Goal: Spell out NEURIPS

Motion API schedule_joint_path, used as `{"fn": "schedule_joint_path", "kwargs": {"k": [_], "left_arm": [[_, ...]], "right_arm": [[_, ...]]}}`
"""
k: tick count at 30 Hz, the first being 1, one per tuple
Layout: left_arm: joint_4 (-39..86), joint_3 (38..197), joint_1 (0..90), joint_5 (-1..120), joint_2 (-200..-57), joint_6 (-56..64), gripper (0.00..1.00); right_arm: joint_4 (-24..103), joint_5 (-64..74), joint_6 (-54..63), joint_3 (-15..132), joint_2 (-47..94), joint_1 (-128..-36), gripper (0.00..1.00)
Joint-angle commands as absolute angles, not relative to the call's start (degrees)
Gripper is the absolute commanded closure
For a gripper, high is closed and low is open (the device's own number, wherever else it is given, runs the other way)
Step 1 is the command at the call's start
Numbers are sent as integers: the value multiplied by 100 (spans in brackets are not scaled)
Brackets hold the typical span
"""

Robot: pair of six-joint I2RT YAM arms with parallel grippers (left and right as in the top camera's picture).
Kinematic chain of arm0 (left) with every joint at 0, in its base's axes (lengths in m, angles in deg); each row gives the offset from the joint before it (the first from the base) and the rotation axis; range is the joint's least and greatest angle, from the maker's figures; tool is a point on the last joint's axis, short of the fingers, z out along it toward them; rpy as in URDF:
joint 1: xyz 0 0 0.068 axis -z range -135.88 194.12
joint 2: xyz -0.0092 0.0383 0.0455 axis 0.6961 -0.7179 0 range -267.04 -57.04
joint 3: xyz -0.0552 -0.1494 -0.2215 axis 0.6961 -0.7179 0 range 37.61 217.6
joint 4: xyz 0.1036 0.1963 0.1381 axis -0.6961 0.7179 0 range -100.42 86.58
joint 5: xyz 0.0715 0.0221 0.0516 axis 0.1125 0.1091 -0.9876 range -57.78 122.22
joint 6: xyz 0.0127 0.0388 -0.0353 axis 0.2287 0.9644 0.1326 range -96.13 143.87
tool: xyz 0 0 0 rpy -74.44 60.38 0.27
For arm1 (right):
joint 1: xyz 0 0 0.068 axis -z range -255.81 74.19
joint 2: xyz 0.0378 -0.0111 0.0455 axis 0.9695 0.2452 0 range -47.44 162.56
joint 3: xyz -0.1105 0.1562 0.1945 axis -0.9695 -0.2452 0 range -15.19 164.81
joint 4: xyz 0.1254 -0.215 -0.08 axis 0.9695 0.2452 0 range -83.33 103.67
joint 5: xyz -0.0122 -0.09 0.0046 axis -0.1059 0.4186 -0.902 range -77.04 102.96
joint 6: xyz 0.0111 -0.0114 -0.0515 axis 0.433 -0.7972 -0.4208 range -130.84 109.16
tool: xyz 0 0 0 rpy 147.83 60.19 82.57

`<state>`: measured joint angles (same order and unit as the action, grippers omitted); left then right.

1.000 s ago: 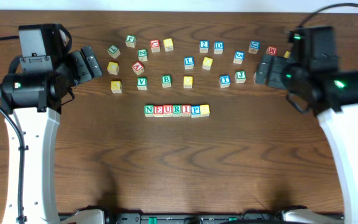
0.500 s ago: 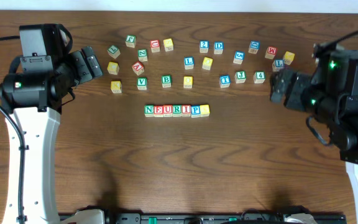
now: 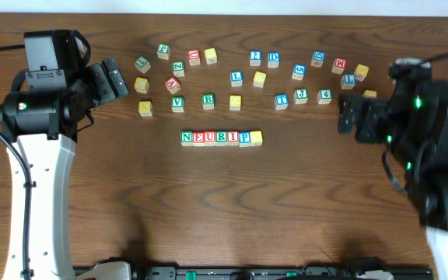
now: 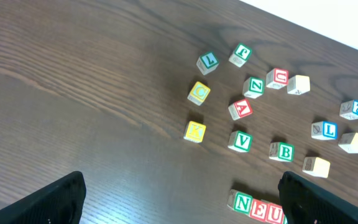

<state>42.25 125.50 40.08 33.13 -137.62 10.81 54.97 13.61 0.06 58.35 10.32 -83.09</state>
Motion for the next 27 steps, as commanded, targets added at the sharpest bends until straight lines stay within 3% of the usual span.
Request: {"fn": "schedule_joint_path", "kwargs": {"k": [1, 16, 27], "left_arm": [[4249, 12601, 3991, 3260, -13764, 1158, 2], [4249, 12601, 3991, 3260, -13764, 1158, 2], [4251, 12601, 3989, 3260, -13764, 1158, 2]], "right_arm": [[4893, 1448, -388, 4797, 33, -8137, 1], [1888, 1216, -580, 120, -3759, -7433, 1], [1514, 845, -580, -1279, -4719, -7437, 1]]}}
